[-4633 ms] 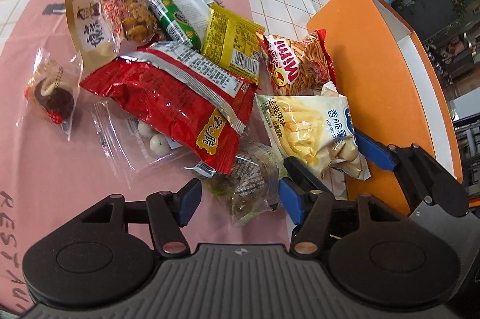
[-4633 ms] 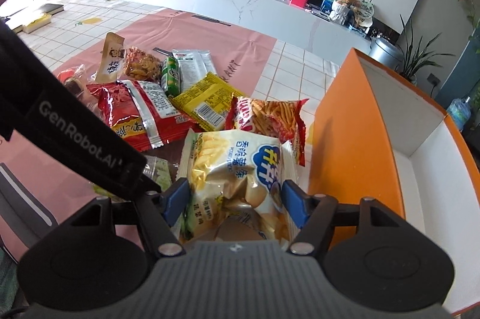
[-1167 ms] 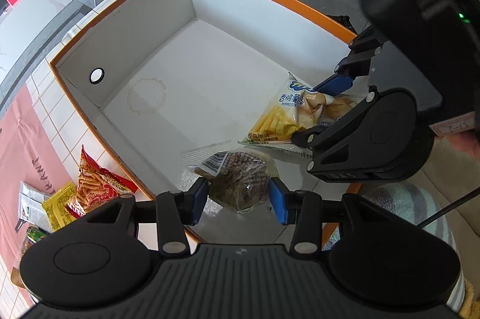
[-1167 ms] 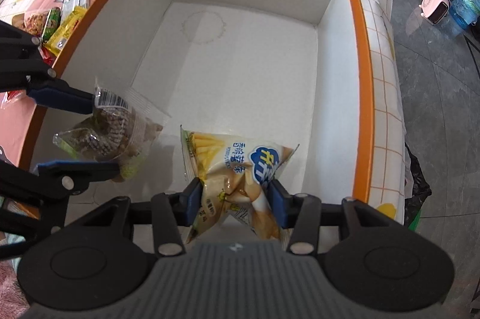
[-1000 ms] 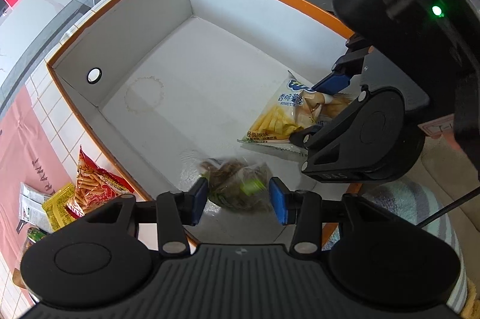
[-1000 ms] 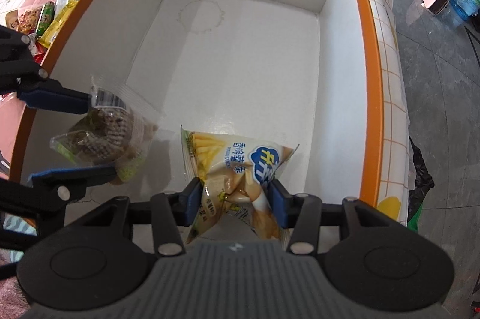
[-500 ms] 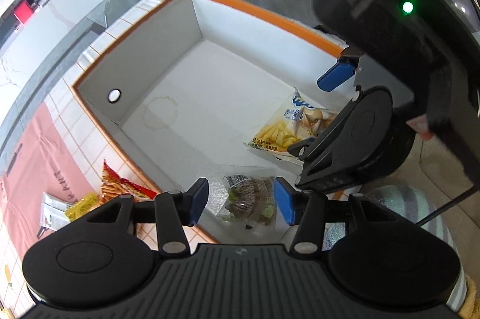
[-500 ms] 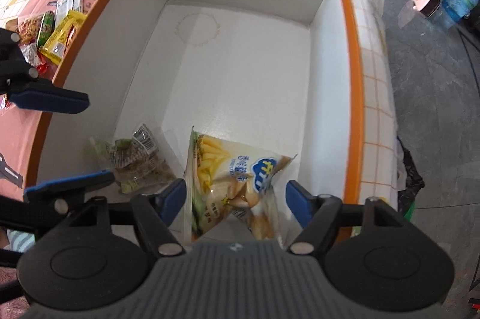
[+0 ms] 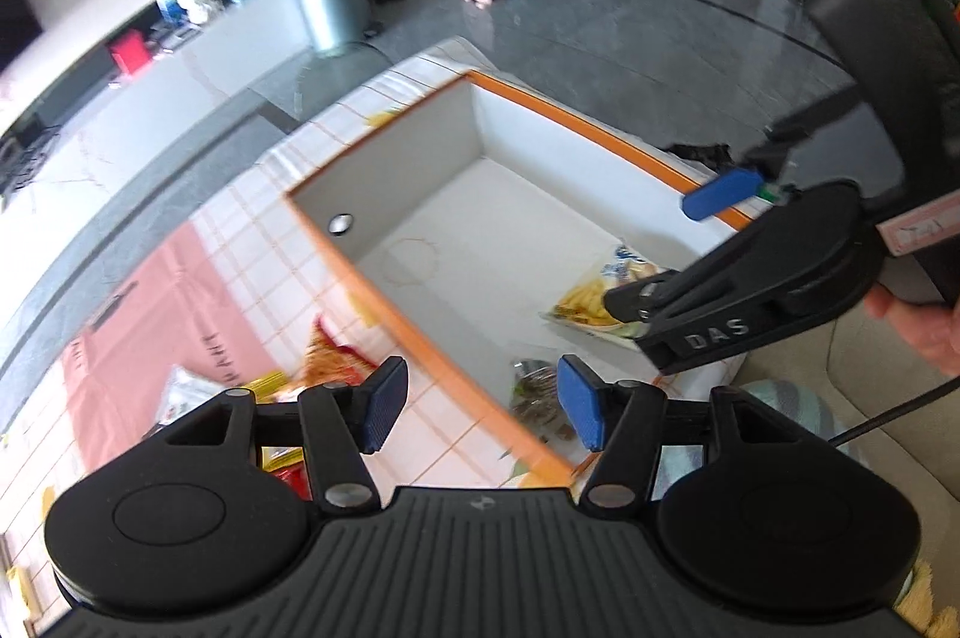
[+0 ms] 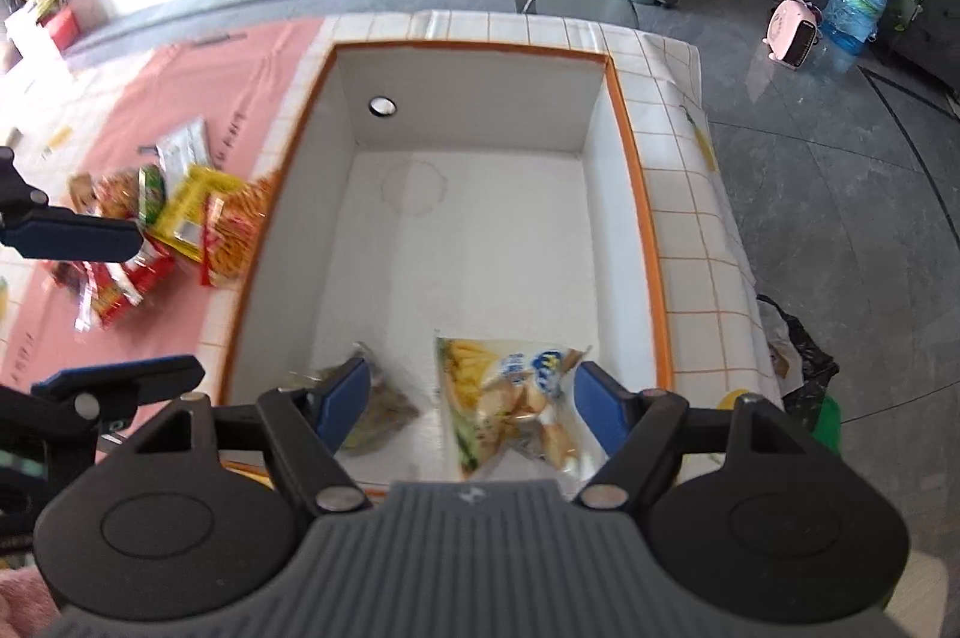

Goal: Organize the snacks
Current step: 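Carry both bags over the orange box and open both tools to drop them, then withdraw both open tools from the box back to the snack pile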

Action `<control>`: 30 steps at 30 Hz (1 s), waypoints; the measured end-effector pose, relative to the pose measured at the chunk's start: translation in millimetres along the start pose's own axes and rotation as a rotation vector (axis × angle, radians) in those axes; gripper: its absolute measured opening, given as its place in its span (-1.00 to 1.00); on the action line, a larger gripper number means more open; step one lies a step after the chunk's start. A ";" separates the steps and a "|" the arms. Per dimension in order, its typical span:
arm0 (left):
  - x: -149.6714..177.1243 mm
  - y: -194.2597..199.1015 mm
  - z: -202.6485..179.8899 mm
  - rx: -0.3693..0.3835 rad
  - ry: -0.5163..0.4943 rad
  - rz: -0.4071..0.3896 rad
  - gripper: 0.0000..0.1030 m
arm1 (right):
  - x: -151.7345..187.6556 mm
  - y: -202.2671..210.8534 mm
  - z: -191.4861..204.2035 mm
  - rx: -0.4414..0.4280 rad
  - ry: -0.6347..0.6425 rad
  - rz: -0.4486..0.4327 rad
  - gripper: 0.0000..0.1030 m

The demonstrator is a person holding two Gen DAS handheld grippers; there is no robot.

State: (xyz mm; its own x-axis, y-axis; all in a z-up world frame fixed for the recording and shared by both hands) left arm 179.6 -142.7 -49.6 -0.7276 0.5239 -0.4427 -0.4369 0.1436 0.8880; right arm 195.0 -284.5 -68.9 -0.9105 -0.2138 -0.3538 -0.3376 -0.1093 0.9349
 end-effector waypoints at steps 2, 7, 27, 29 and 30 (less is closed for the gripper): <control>6.9 10.5 7.4 -0.020 0.027 -0.024 0.32 | 3.9 6.9 7.6 -0.020 -0.027 -0.029 0.42; 30.3 36.2 29.6 -0.043 0.141 -0.093 0.38 | 17.7 20.2 30.4 -0.073 -0.128 -0.109 0.43; 155.8 75.6 125.8 -0.092 0.459 -0.083 0.41 | 56.6 6.8 171.0 -0.149 -0.102 -0.199 0.56; 162.2 73.0 133.8 -0.090 0.473 -0.076 0.44 | 57.0 -1.6 181.6 -0.157 -0.083 -0.187 0.56; 164.5 70.4 137.2 -0.084 0.480 -0.070 0.44 | 56.7 -5.2 185.8 -0.156 -0.074 -0.182 0.56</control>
State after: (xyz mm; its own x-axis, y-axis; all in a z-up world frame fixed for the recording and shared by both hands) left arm 101.8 68.8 -42.8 -0.8477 0.0661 -0.5263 -0.5207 0.0861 0.8494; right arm 100.8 -115.7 -88.8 -0.8549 -0.1059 -0.5078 -0.4621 -0.2894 0.8383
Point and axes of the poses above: each gripper's, at about its wrist camera, not at the fingertips, and y roughly against the way its jaws point, z to its left, x to its underside, the point moved 7 cm from there along -y, roughly the way its jaws point, and after that the axes turned 7 degrees about z, right-handed, at the moved point
